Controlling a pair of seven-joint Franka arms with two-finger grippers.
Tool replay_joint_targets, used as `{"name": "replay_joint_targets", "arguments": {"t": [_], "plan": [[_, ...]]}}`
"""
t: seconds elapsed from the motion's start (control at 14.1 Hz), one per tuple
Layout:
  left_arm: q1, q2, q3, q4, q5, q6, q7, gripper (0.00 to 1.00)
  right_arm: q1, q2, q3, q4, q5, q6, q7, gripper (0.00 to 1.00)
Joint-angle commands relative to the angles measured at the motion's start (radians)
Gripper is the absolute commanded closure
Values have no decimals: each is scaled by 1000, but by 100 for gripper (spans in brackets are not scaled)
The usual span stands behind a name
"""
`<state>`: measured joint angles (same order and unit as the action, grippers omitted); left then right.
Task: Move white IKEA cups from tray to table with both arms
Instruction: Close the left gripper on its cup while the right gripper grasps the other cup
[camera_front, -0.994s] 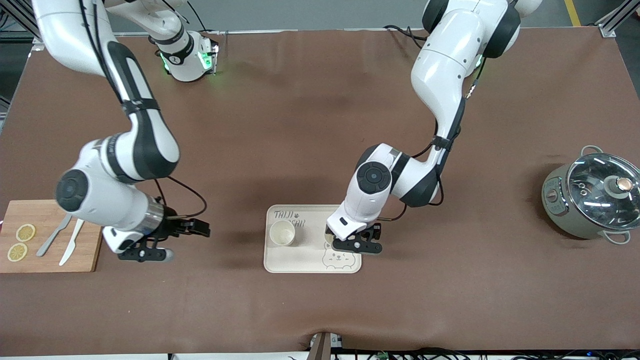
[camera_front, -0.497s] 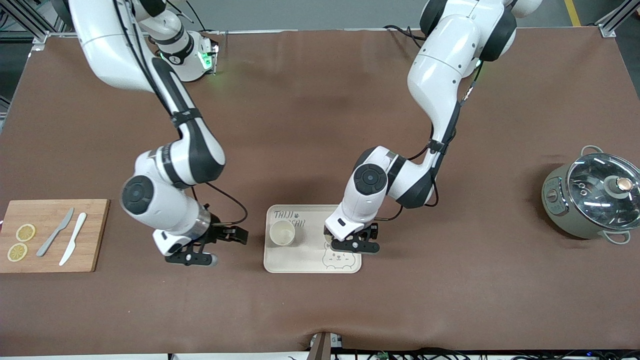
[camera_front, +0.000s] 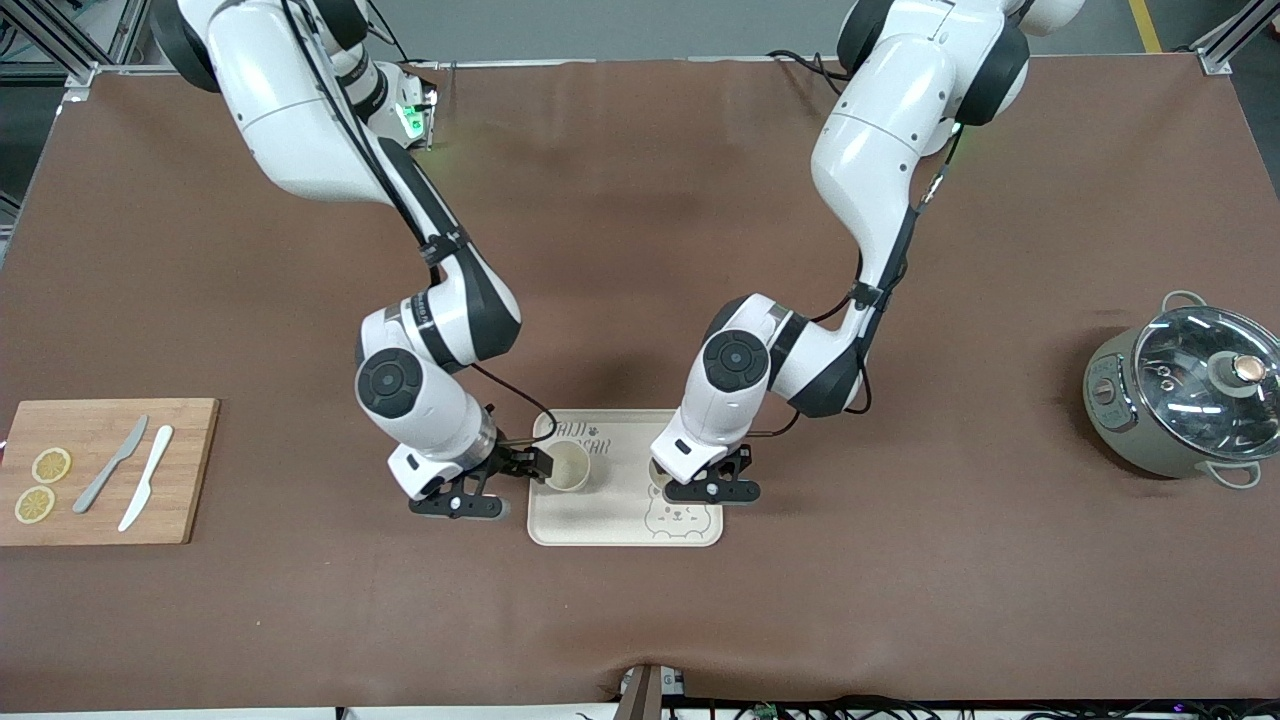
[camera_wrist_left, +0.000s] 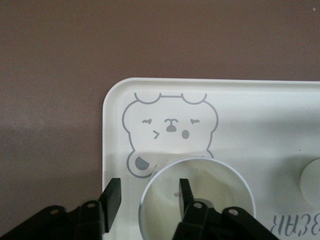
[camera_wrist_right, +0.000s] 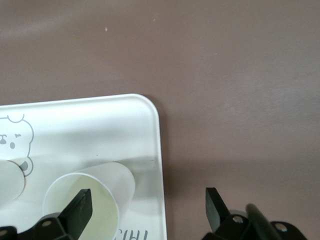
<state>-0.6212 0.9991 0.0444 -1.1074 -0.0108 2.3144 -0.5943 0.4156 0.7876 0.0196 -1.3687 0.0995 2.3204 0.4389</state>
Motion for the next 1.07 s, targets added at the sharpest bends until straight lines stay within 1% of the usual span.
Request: {"name": "replay_joint_targets", "arguments": {"t": [0.0, 0.21, 0.36, 0.43, 0.5, 0.64, 0.71, 0.85, 0.92, 0.99], "plan": [[-11, 0, 15, 4, -17, 6, -13, 100, 28, 41, -12, 37, -15, 7, 27, 0], [-12, 3, 15, 4, -15, 6, -9, 100, 52, 51, -12, 36, -24, 22, 46, 0], [-11, -7, 15, 4, -15, 6, -10, 100, 61, 53, -12, 34, -46, 22, 54, 0], [-11, -20, 15, 4, -17, -3, -10, 100, 62, 53, -10, 34, -61, 22, 54, 0], [-9, -46, 15, -2, -21, -39, -10, 100, 62, 53, -10, 34, -70, 22, 52, 2], [6, -105, 15, -3, -14, -171, -1, 100, 62, 55, -10, 33, -78, 22, 52, 21], [6, -132, 21, -5, -12, -216, 5, 100, 62, 55, -10, 31, -84, 22, 52, 30], [53, -198, 14, -8, -14, -315, 37, 100, 62, 55, -10, 30, -112, 20, 52, 49], [69, -241, 6, -34, -20, -358, 68, 100, 62, 55, -10, 28, -113, 20, 50, 59], [89, -301, 5, -99, -23, -366, 97, 100, 62, 56, -10, 28, -113, 20, 50, 69]]}}
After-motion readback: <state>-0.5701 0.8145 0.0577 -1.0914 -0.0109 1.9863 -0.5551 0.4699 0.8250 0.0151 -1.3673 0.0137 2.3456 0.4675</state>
